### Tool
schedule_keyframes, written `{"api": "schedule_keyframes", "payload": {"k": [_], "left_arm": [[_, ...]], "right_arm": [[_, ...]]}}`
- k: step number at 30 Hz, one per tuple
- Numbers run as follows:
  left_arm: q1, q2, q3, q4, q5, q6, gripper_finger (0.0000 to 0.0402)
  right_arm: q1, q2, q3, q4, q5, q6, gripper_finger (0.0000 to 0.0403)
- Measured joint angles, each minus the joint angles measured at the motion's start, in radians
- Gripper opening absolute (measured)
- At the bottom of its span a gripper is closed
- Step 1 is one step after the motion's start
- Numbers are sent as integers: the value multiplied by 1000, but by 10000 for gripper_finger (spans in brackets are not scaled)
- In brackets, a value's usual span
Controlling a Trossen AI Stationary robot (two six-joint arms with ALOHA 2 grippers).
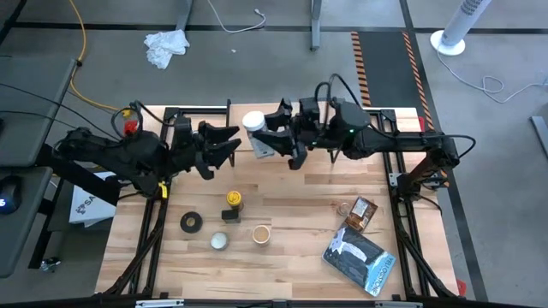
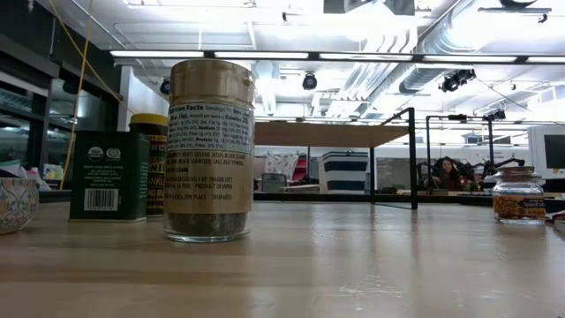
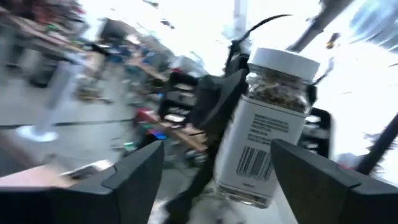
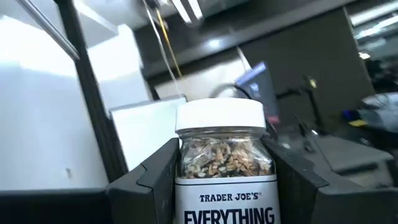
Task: Shelf spices
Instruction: Adjust the white seasoning bottle
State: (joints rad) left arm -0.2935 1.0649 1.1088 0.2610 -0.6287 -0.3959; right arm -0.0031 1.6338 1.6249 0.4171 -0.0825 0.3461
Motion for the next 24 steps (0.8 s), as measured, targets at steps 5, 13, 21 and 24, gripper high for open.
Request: {"api": "schedule_keyframes", "payload": {"k": [5,13,21,24], "left_arm": [[21,8,-1,30,127,15,305],[12,34,0,35,159,183,306],[12,116,105,-9,157,321,306],[12,150,160,-89,159,338,306]], "right_arm": [[-1,-1,-1,45,-46,51,183],[5,0,-1,87,-94,127,183],[6,1,-1,31,-76,104,183],[6,1,-1,25,-75,91,183]]}}
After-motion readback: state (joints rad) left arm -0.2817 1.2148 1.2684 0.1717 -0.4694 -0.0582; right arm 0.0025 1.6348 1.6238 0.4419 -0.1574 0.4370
